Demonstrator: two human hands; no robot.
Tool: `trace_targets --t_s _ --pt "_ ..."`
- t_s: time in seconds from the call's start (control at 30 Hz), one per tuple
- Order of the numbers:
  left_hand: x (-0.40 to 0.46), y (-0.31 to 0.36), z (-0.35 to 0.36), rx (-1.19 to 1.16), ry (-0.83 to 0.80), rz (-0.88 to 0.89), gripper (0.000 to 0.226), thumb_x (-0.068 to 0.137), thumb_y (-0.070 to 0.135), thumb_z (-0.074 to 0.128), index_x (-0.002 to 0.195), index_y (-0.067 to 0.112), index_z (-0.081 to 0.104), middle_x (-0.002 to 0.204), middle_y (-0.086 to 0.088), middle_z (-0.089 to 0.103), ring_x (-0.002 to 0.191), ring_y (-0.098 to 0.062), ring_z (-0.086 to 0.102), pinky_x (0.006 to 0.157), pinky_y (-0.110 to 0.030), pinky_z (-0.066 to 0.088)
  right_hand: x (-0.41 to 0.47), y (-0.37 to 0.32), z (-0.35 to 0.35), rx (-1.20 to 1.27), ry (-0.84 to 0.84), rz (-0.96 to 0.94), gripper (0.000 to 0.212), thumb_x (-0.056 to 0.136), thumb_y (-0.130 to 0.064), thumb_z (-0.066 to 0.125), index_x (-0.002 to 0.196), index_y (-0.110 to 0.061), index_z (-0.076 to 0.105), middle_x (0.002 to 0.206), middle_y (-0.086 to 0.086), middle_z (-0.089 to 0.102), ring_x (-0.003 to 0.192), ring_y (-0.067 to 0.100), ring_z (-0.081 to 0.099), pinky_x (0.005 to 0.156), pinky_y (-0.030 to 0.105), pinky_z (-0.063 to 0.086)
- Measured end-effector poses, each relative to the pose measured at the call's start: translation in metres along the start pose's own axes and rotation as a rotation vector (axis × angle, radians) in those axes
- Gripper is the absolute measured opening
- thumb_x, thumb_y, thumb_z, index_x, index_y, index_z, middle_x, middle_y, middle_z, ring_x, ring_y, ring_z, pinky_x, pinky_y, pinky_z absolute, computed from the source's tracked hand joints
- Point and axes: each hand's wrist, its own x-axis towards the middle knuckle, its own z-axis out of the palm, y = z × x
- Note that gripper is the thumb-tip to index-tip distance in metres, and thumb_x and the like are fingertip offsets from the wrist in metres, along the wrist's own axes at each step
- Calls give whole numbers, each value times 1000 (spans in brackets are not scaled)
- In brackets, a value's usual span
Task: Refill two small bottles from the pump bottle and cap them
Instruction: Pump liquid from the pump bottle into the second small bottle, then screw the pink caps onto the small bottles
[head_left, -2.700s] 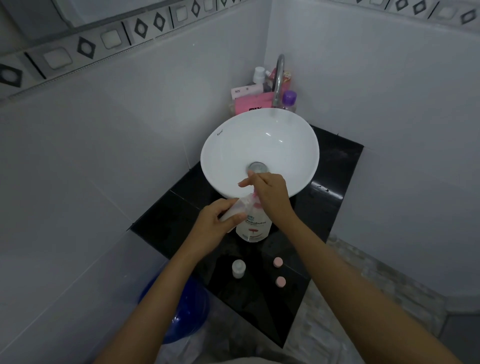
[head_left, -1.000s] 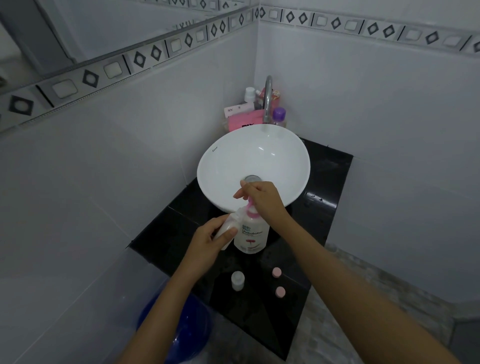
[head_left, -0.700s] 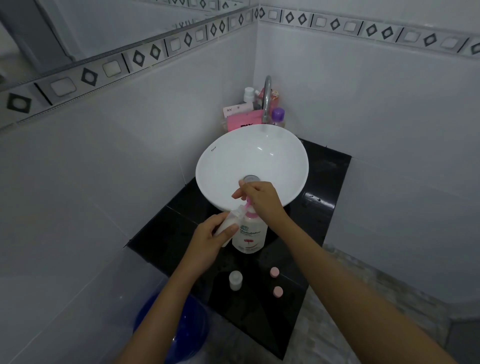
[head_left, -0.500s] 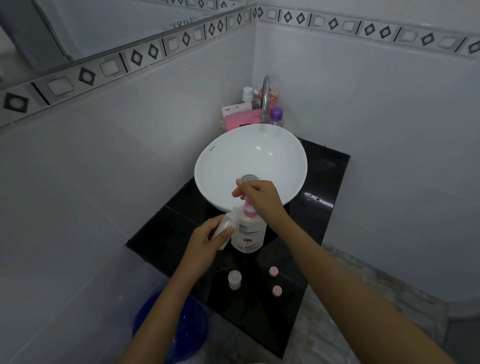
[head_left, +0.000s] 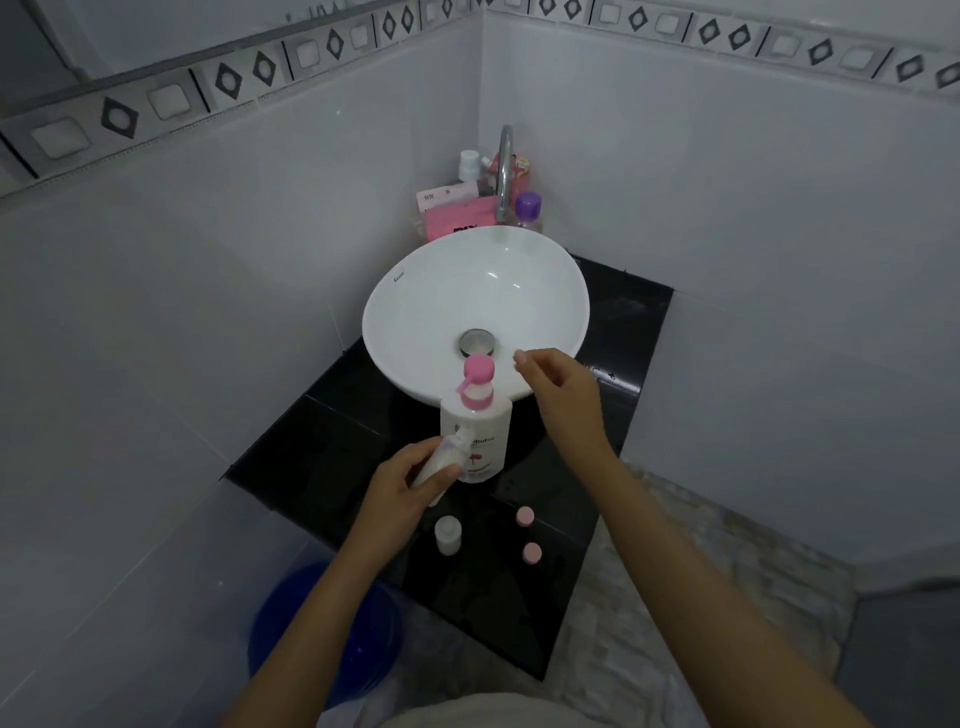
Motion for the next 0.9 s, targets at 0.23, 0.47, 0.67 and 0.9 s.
trace_targets --t_s 0.23,0.47,0.67,0.9 --pt "-16 -13 4 7 22 -10 31 81 15 69 111 21 62 108 9 65 94 5 61 75 -7 49 -41 53 -14 -104 24 142 10 86 -26 67 88 -17 69 84 -3 69 80 8 64 72 18 48" --pt "-37 -25 6 -15 22 -89 31 80 15 69 109 20 60 108 4 65 96 -7 62 72 -14 53 -63 117 -4 -662 -211 255 31 82 -41 67 96 -14 64 97 4 63 87 21 61 73 34 49" --pt "-45 -25 8 -17 26 -80 29 80 14 69 105 26 61 107 4 65 91 0 62 71 -11 51 -66 128 0 -912 -390 199 32 86 -37 62 95 -7 56 104 12 59 93 29 59 70 33 42" --pt "-50 -22 11 -14 8 -62 29 81 12 68 104 27 59 105 6 63 88 7 60 70 -8 50 -65 128 1 -951 -486 217 28 87 -30 61 100 -6 58 109 14 59 98 30 59 72 33 41"
